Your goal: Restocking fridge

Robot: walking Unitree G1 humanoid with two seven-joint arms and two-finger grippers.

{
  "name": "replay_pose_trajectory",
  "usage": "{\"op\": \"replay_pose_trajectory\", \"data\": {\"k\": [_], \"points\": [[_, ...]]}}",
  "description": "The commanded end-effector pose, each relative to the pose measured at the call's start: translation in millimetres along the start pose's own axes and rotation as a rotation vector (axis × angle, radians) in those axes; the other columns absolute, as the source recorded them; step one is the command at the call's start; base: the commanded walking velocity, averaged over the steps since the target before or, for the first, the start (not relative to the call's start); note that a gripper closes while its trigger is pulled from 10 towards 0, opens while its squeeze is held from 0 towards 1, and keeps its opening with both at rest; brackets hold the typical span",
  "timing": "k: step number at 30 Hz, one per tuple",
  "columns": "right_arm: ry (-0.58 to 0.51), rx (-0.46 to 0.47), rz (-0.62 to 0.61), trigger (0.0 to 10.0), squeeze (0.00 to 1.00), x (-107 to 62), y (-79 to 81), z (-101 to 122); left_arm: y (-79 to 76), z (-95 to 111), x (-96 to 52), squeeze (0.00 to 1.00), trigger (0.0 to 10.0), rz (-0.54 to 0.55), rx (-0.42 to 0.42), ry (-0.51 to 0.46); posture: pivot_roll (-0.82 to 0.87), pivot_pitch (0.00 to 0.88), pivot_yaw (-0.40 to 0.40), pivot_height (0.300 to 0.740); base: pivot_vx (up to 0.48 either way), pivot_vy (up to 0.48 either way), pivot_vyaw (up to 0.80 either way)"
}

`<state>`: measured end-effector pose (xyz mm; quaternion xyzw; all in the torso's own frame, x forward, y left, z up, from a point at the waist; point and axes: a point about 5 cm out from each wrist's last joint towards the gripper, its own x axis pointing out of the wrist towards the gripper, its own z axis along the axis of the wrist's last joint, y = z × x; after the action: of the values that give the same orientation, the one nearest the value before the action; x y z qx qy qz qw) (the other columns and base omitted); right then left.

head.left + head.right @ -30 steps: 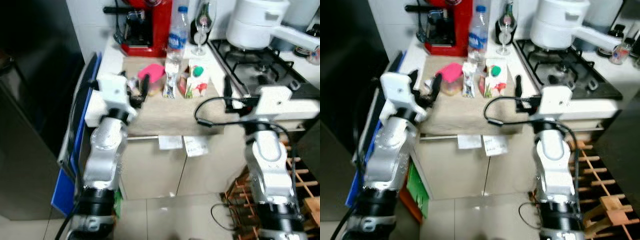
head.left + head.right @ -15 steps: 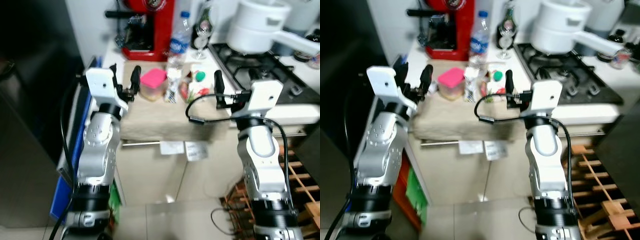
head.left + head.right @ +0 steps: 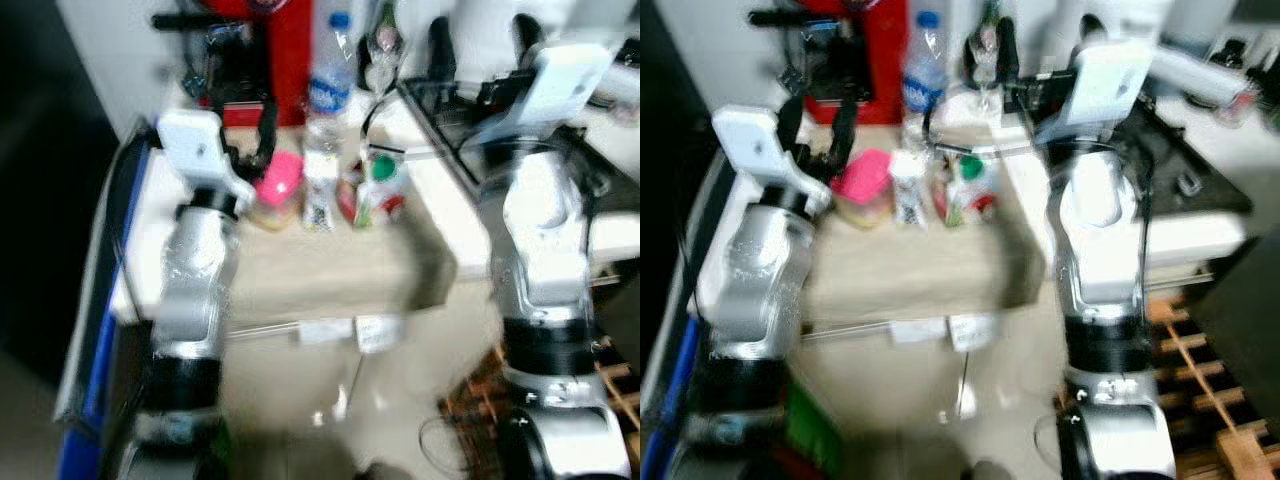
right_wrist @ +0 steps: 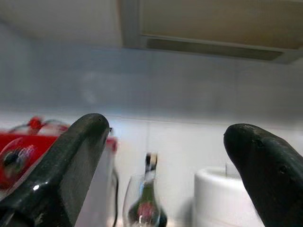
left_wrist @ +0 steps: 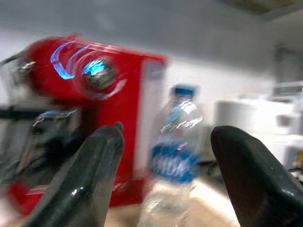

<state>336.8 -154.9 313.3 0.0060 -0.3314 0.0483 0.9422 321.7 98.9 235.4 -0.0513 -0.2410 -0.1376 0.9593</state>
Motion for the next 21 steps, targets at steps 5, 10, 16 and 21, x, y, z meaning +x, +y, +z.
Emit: {"op": "replay_pose_trajectory", "data": {"k": [5,10,16,21], "points": [[-0.027,0.084,0.027,10.0,0.0,32.6,10.6,18,8.3,16,6.5,0.0,10.0,-0.002,0.021,-0.029,-0.05,0.0,-0.005,0.74,0.0,0.0,0.0],[0.018,0.104,0.016,10.0,0.0,47.9,8.2,10,8.0,11,10.1,0.0,10.0,-0.019,0.008,0.013,-0.04,0.0,-0.008,0.74,0.0,0.0,0.0],[0.109,0.11,-0.006,10.0,0.0,60.9,3.8,-6,-1.6,9,10.3,0.0,10.0,-0.134,-0.015,0.095,-0.02,0.0,-0.019,0.74,0.0,0.0,0.0],[0.226,0.164,-0.01,10.0,0.0,68.5,2.5,-28,-0.8,13,1.2,0.0,10.0,-0.174,0.031,0.131,0.04,0.0,-0.039,0.74,0.0,0.0,0.0]]}}
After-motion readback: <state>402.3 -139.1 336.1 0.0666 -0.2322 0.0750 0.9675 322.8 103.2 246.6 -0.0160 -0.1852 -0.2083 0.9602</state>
